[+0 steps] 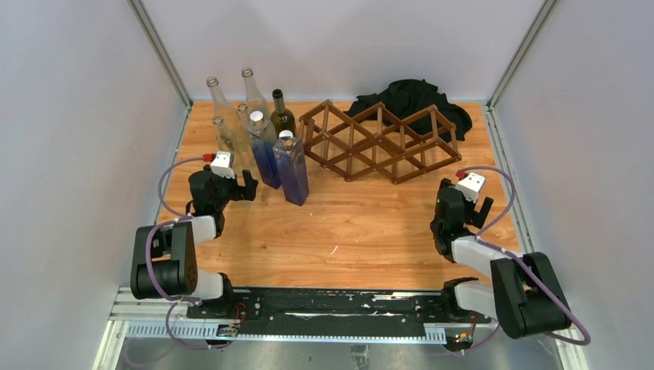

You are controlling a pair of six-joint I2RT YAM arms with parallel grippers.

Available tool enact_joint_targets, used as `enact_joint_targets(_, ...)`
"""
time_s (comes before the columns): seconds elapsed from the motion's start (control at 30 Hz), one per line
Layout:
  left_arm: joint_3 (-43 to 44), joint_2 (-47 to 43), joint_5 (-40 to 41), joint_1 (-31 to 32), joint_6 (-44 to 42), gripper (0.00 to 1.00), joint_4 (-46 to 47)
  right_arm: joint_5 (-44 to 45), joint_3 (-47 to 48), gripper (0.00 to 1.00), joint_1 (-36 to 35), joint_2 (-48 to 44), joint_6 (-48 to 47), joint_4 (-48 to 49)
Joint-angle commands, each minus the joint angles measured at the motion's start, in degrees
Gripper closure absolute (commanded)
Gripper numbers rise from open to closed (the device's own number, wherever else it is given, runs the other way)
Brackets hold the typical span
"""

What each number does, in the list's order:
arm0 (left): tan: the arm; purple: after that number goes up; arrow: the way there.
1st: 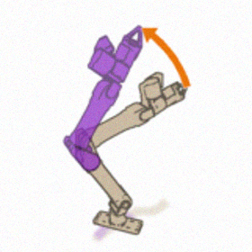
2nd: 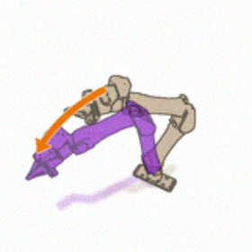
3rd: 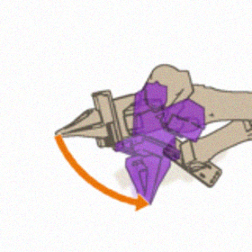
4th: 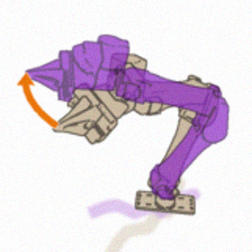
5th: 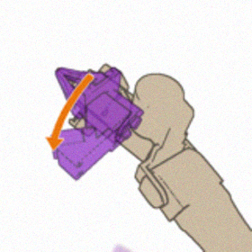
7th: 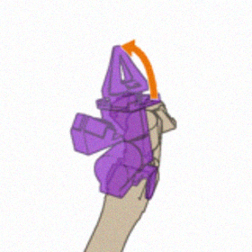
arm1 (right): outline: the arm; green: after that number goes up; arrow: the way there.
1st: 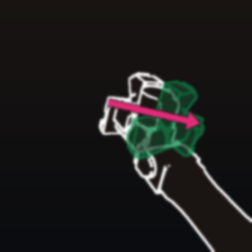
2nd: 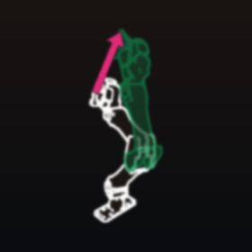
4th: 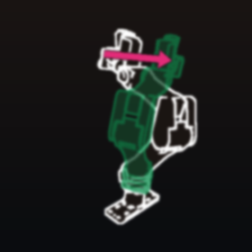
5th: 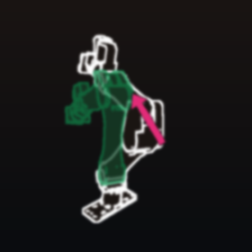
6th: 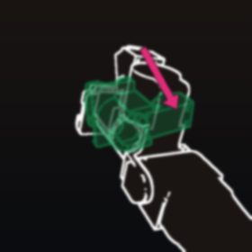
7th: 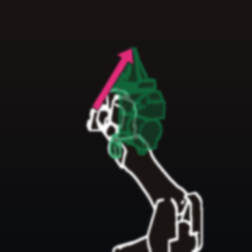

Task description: Take the wine bottle off the wine rack

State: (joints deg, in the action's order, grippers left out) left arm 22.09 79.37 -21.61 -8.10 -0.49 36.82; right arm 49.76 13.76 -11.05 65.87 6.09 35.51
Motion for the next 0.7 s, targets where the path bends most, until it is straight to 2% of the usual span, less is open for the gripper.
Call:
enact_joint_targets(0.0, -2.53, -0.82, 2.61, 0.66, 1.02, 0.0, 11.35, -2.88, -2.83, 0.0, 1.95, 4.69, -1.76, 17.21)
enact_joint_targets(0.1, -5.82, -2.43, 4.4, 2.25, -0.12, 0.0, 15.56, -5.05, -3.77, 0.02, 2.46, 6.73, -3.05, 21.13)
enact_joint_targets(0.2, -10.62, -3.48, 9.61, 6.27, -5.16, 0.0, 20.72, -10.92, -3.98, 0.04, 2.44, 6.33, -5.63, 21.49)
enact_joint_targets(0.27, -14.68, 1.05, 10.26, 7.47, -4.45, 0.0, 35.48, -16.46, -4.63, 0.03, 2.44, 6.39, -8.32, 22.84)
enact_joint_targets(0.3, -14.32, 0.5, 10.93, 7.48, -4.48, 0.0, 34.19, -18.63, -5.1, 0.03, 2.38, 7.04, -9.55, 24.48)
enact_joint_targets(0.33, -12.52, -2.44, 10.9, 7.48, -5.88, 0.0, 26.02, -24.08, -5.54, 0.03, 2.27, 8.6, -11.76, 26.68)
enact_joint_targets(0.37, -11.87, -2.75, 10.86, 7.48, -6.07, 0.0, 23.16, -26.64, -5.93, 0.02, 2.26, 11.5, -12.67, 30.02)
enact_joint_targets(0.43, -12.7, 0.13, 11.0, 7.48, -4.53, 0.0, 29.91, -25.16, -5.77, 0.0, 2.31, 17.12, -14.41, 36.95)
enact_joint_targets(0.47, -12.84, 0.1, 10.94, 7.48, -4.4, 0.0, 30.12, -24.26, -4.0, 0.0, 2.31, 18.08, -14.25, 35.33)
enact_joint_targets(0.53, -11.76, -1.7, 10.99, 7.53, -5.17, 0.0, 24.91, -25.58, -1.59, 0.0, 4.34, 16.5, -11.49, 27.33)
enact_joint_targets(0.63, -12.1, -0.12, 14.54, 7.48, -2.97, 0.0, 28.33, -26.86, -1.52, 0.0, 5.33, 16.15, -10.68, 26.62)
enact_joint_targets(0.67, -11.43, -0.4, 16.56, 7.48, -2.33, 0.0, 26.63, -26.85, -1.68, 0.0, 5.4, 16.21, -10.81, 27.0)
